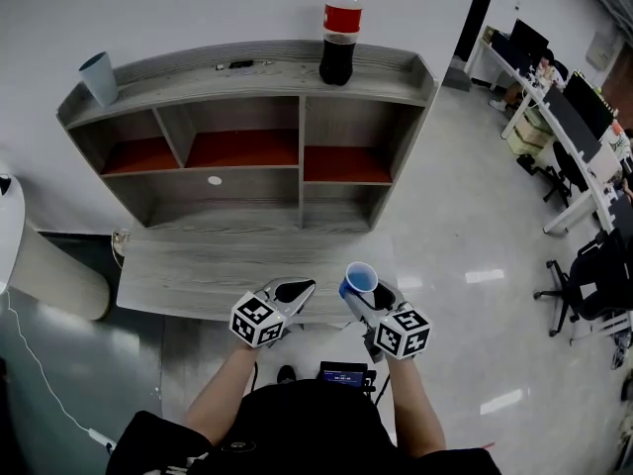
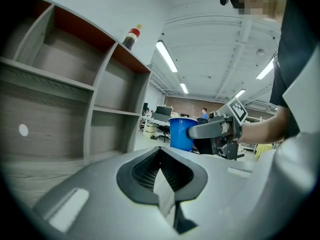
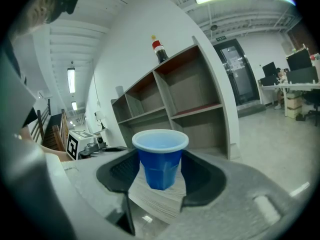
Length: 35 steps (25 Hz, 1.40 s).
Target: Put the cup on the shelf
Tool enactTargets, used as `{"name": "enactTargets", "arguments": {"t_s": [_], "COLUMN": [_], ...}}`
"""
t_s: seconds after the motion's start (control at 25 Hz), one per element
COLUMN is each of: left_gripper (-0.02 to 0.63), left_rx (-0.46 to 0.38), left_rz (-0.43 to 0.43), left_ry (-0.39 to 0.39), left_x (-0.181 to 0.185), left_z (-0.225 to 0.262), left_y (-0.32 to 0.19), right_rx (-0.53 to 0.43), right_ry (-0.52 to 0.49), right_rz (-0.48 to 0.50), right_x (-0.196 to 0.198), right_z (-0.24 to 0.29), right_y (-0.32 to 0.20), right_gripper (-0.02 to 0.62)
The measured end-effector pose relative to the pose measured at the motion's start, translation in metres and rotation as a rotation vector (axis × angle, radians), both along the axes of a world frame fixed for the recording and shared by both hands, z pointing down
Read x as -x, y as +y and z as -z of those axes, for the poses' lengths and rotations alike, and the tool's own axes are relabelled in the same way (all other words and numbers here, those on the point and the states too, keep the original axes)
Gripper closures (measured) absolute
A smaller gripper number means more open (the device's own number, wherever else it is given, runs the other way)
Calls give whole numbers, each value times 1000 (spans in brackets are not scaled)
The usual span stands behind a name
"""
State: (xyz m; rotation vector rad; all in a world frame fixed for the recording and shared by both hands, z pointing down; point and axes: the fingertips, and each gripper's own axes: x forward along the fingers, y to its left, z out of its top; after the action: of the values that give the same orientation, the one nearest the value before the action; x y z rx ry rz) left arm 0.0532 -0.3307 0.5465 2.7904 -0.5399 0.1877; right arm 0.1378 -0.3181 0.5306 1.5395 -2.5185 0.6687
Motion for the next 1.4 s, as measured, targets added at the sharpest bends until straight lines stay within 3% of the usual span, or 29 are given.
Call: {"name": "enactTargets", "arguments": {"t_s": [0.76, 1.12, 1.4], "left_gripper": [604, 604, 604], "left_rx": [9, 8, -28], "left_rz": [22, -53, 84], "left_ry": [3, 3, -50], "left_x": [-7, -40, -52], "left_z": [4, 14, 2], "left_y": [3, 16, -6], "right_rx": [-3, 25, 50], "right_ry": [-9, -23, -21], "right_rz": [40, 111, 179], "right_x": [-6, -21, -28], "right_z": [-1, -13, -33], "right_y": [2, 8, -3], "right_gripper": [337, 337, 337]}}
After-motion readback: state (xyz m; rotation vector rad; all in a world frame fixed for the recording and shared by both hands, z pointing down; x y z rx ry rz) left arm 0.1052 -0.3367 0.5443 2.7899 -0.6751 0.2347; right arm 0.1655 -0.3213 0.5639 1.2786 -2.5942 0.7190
